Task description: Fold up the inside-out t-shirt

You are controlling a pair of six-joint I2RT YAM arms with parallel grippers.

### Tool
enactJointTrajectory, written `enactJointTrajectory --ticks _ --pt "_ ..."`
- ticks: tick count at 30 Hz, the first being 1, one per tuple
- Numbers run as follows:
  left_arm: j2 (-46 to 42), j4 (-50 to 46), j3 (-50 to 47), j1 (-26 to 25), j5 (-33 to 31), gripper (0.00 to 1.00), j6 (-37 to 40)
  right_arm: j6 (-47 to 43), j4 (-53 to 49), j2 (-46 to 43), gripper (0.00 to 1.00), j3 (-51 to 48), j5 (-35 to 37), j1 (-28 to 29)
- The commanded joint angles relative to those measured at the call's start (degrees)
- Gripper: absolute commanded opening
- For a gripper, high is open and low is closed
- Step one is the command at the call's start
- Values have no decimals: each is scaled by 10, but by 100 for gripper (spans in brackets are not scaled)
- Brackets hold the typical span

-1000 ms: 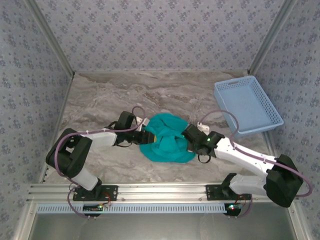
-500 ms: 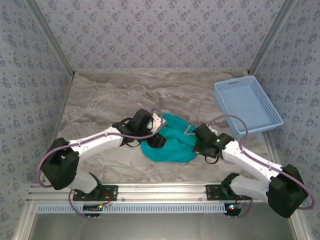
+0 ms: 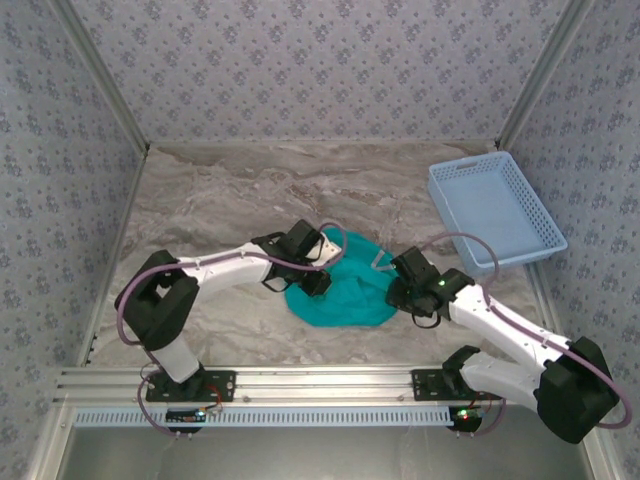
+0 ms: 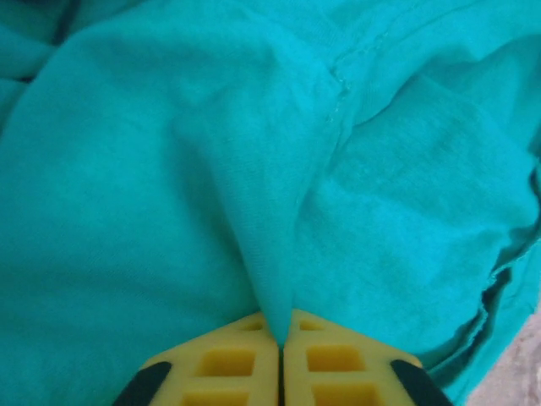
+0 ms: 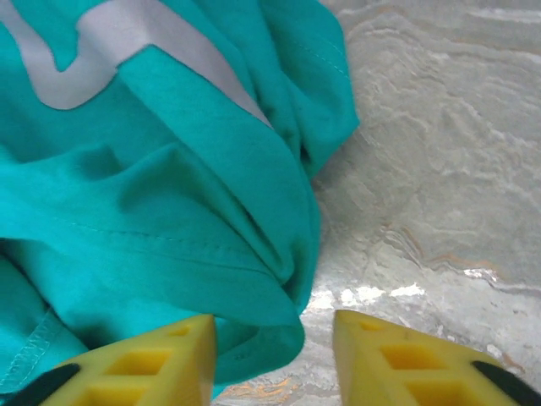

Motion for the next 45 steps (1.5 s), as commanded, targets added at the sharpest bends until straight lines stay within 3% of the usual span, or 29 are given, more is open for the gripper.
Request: enactJointTrajectory --ticks 1,2,4,7,10,14,17,19,23,27,31,36,45 --pt "-8 47 13 32 130 0 -93 23 12 20 44 6 11 6" --pt "-20 60 15 34 147 0 -109 26 22 28 39 -1 12 5" --pt "-53 100 12 34 187 0 -133 28 54 36 19 -8 4 -2" --pt "-94 208 -5 40 279 0 -199 13 68 31 3 16 -10 -11" --pt "-114 299 -25 44 345 4 -244 -35 72 1 0 42 -22 -21" --pt "-82 424 -90 44 355 14 -297 -40 106 -39 0 -20 -64 -79" --pt "-11 384 -98 43 316 22 -271 -56 114 -24 0 -47 -118 -116" --pt "26 368 -100 40 285 29 -246 -78 97 -14 6 -40 -130 -127" --pt "49 466 -132 51 283 30 -293 -162 41 -26 33 5 -167 -131" --pt "38 471 -132 59 294 18 -300 -234 95 -47 39 14 -323 -130" --pt "18 391 -127 65 273 14 -257 -199 194 10 42 6 -436 -119" --pt "5 221 -99 75 194 16 -165 -215 186 73 43 38 -423 -54" --pt "40 193 -79 80 167 16 -158 -249 177 91 51 5 -388 -46"
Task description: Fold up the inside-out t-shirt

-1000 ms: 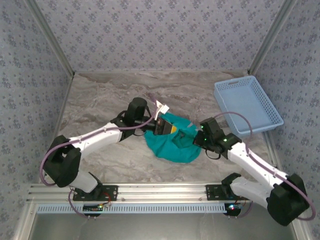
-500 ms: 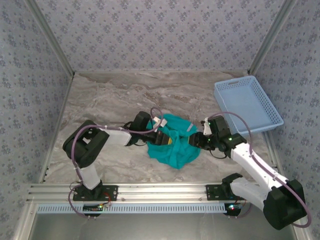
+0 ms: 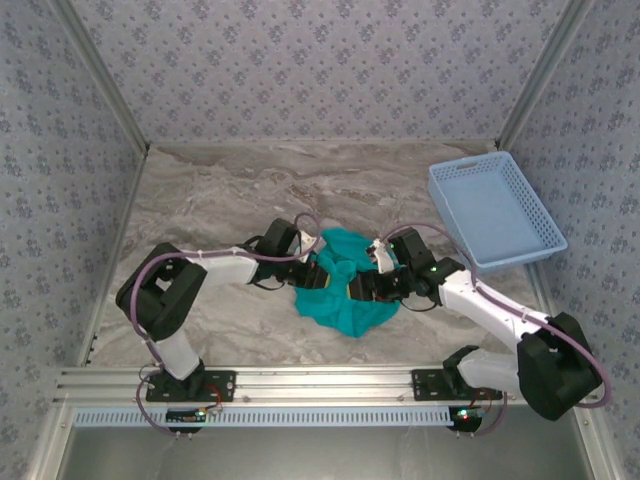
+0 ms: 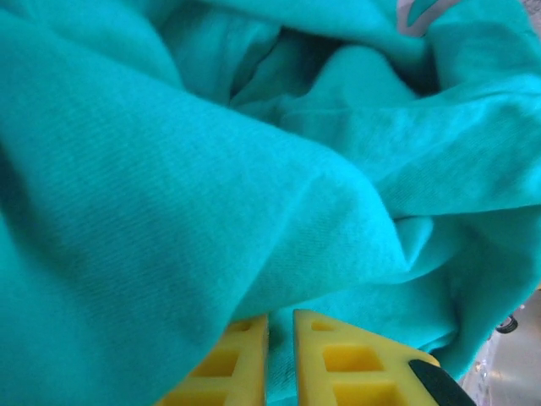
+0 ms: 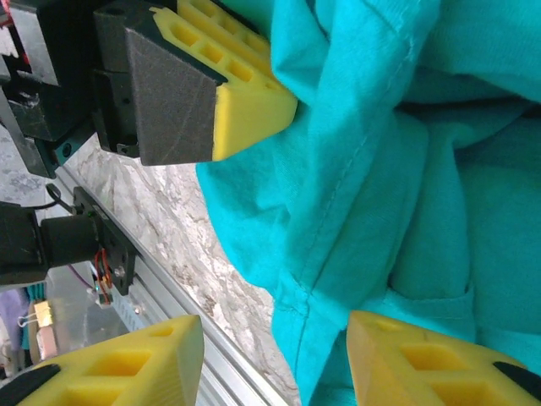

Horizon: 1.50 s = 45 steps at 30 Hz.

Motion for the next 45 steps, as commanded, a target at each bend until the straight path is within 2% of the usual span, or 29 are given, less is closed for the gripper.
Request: enactJointTrajectory --ticks 1,6,12,16,21,26,27,29,30,32,34,36,39,43,45 --pt "16 -24 23 2 -12 16 13 -21 13 16 51 -20 -1 -1" --pt "15 -26 18 2 -27 15 15 13 72 36 46 -19 -22 13" --pt "22 -23 14 3 -37 14 7 25 98 51 45 -16 -31 15" --pt "8 -22 6 6 -51 15 3 43 101 40 34 -12 -36 23" --pt "-50 -17 -23 42 -68 24 -14 54 89 29 34 9 -29 41" --pt "-159 -80 -32 79 -125 29 11 57 101 68 35 42 -22 73" --pt "-183 -96 -32 83 -134 31 15 57 107 79 35 48 -18 82" --pt "-226 -115 -33 85 -135 41 23 60 116 100 35 62 -8 94" --pt "-247 -119 -36 80 -127 45 29 61 118 105 35 70 -7 95" --pt "-284 -123 -47 55 -127 52 32 55 105 101 42 83 7 93" --pt "-304 -105 -66 11 -130 57 25 36 56 85 48 98 32 82" --pt "-305 -81 -82 -27 -138 57 10 14 -12 68 52 110 60 59" --pt "-286 -83 -81 -94 -194 57 -6 -16 -94 23 55 110 78 14" --pt "-253 -135 -49 -153 -292 58 -32 -38 -204 -39 56 120 199 -1" --pt "-240 -156 -33 -172 -331 58 -50 1 -238 -58 56 114 290 2"
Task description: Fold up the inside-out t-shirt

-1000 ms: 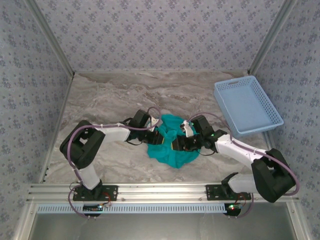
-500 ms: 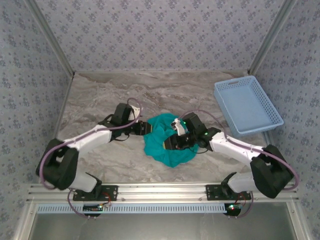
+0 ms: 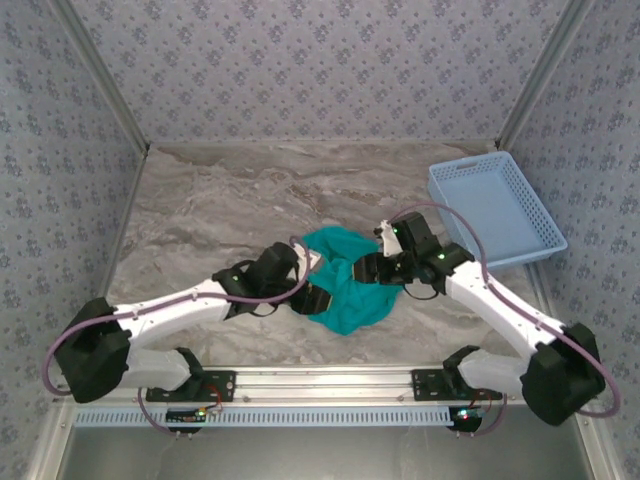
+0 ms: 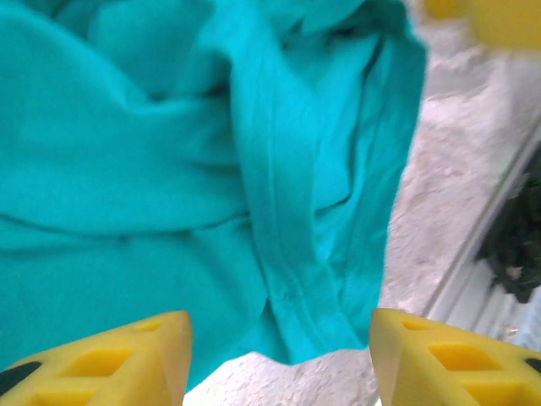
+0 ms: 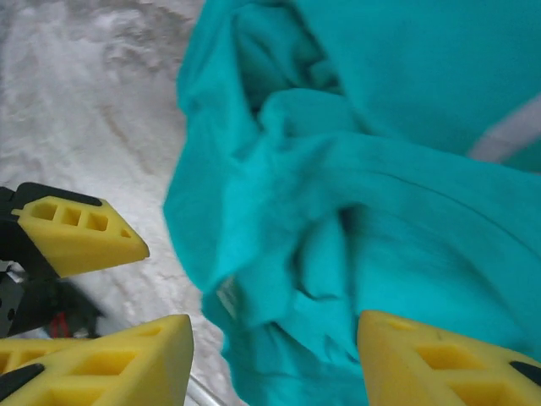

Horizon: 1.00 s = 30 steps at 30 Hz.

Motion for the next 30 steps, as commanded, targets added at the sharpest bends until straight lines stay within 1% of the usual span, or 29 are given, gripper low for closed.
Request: enactJointTrajectory --ticks 1,3,5,7,9,11,15,17,18,20,22,24,25,26,28,30 --pt "18 -48 46 -25 -95 59 -35 43 -128 -28 56 4 173 6" --pt "39 -63 71 -41 -106 59 -43 97 -135 -47 55 -23 233 14" --pt "68 -85 100 -55 -119 60 -62 147 -125 -60 54 -51 257 37" --pt "105 -124 133 -58 -118 61 -109 188 -101 -66 54 -76 260 65" --pt "131 -128 147 -65 -118 61 -123 218 -77 -64 53 -92 255 85" --pt "149 -138 164 -72 -134 62 -135 240 -63 -55 51 -98 257 96" --pt "181 -167 201 -80 -170 61 -137 263 -52 -37 45 -102 286 103" --pt "201 -189 225 -85 -181 59 -131 267 -37 -31 40 -107 291 103" --pt "210 -196 233 -86 -181 53 -132 271 -30 -30 36 -109 293 102" --pt "217 -200 238 -87 -179 40 -136 271 -8 -24 32 -113 290 103" --pt "214 -204 237 -89 -182 23 -137 273 0 -15 26 -115 292 103" --pt "206 -209 239 -88 -187 8 -132 273 6 -5 24 -117 296 103" --pt "201 -212 240 -88 -187 4 -129 273 10 0 24 -118 297 102" --pt "198 -213 240 -88 -187 0 -126 272 14 4 24 -121 295 103" --pt "191 -220 242 -89 -187 0 -122 266 24 19 24 -122 288 101" --pt "185 -226 245 -88 -188 0 -121 259 23 30 17 -115 290 100"
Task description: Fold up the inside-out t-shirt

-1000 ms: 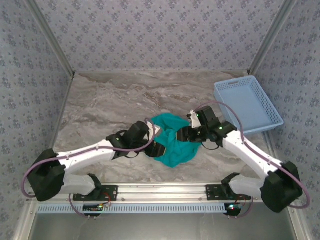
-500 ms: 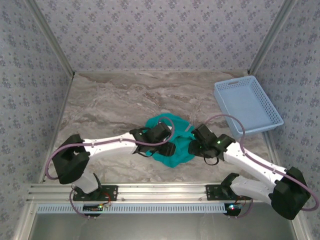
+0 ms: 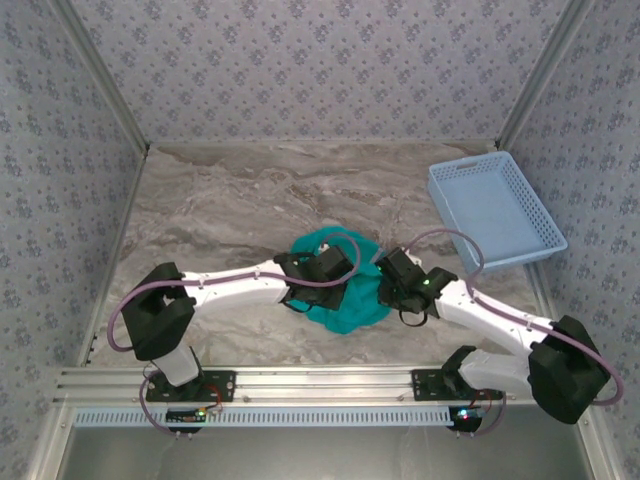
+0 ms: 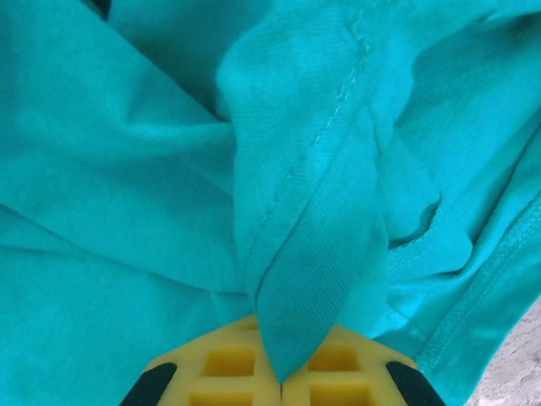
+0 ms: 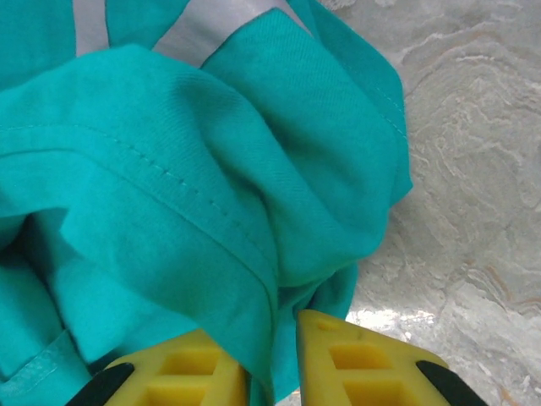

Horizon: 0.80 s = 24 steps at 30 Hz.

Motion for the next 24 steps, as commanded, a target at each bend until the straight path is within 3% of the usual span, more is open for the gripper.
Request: enactJointTrajectory --ticks 1,6,12,15,17,20,24 --pt "-28 -32 24 -4 -15 0 8 1 3 16 13 3 16 1" --pt "-57 -97 90 5 -61 0 48 -13 -37 -34 0 52 47 3" --pt "-78 -164 247 111 -64 0 117 -163 -102 -21 0 267 81 -59" --pt "-51 -195 392 172 -63 0 172 -227 -103 48 0 421 26 -138" --pt "-12 -232 528 189 -87 0 218 -261 -126 102 0 541 20 -157" --pt "48 -279 708 189 -127 0 287 -318 -168 165 0 710 60 -148" --pt "95 -314 877 175 -168 0 344 -386 -209 200 0 865 111 -114"
